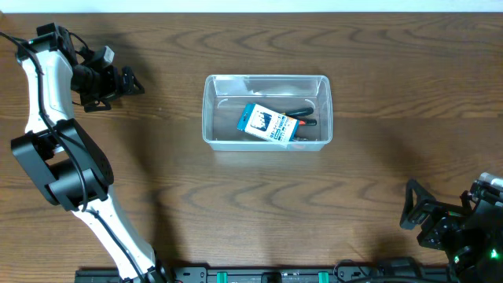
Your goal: Pack container
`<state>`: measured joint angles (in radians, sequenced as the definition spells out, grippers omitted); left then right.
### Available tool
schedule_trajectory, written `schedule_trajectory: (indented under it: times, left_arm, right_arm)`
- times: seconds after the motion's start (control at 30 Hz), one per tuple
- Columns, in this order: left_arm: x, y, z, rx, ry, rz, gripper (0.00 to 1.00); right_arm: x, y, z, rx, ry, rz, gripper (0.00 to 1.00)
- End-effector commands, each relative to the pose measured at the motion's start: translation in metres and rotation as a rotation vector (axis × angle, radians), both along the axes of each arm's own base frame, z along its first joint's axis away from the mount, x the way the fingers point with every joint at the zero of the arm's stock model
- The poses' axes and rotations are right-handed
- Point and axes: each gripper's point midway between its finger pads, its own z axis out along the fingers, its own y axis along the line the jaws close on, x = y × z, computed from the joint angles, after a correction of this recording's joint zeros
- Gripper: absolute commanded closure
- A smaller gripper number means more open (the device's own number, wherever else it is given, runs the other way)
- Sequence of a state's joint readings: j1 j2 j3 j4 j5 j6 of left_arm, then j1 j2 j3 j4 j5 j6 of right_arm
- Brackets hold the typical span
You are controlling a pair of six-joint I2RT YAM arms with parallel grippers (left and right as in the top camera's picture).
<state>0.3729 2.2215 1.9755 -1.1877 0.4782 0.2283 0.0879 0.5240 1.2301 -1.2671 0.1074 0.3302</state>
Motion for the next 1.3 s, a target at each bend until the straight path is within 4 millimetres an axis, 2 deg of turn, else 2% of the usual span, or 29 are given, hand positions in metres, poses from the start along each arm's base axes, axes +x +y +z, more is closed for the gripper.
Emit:
schedule_trajectory:
  times: [0.0,0.17,0.4,0.63,0.93,1.27]
  left_arm:
    - [0.004,0.003,0.018,0.022,-0.043,0.001,0.02]
    - [0.004,0.003,0.018,0.022,-0.043,0.001,0.02]
    - [0.004,0.003,0.018,0.022,-0.043,0.001,0.02]
    - [0.004,0.003,0.018,0.022,-0.043,0.001,0.02]
    - [0.004,0.003,0.018,0.022,-0.043,0.001,0.02]
    - [0.004,0.003,0.018,0.022,-0.043,0.001,0.02]
  right_arm:
    - [0.0,-0.001,-0.001,0.013,-0.002,-0.013,0.01]
    - [0.001,-0.005,0.004,0.0,-0.031,-0.03,0.01]
    - [-0.004,-0.013,0.018,-0.085,-0.21,-0.032,0.01]
    - [-0.008,-0.014,0.015,-0.138,-0.371,-0.012,0.01]
    - [0.009,-0.013,-0.008,-0.125,-0.544,-0.032,0.01]
    - [0.054,-0.007,-0.054,-0.124,-0.54,-0.028,0.01]
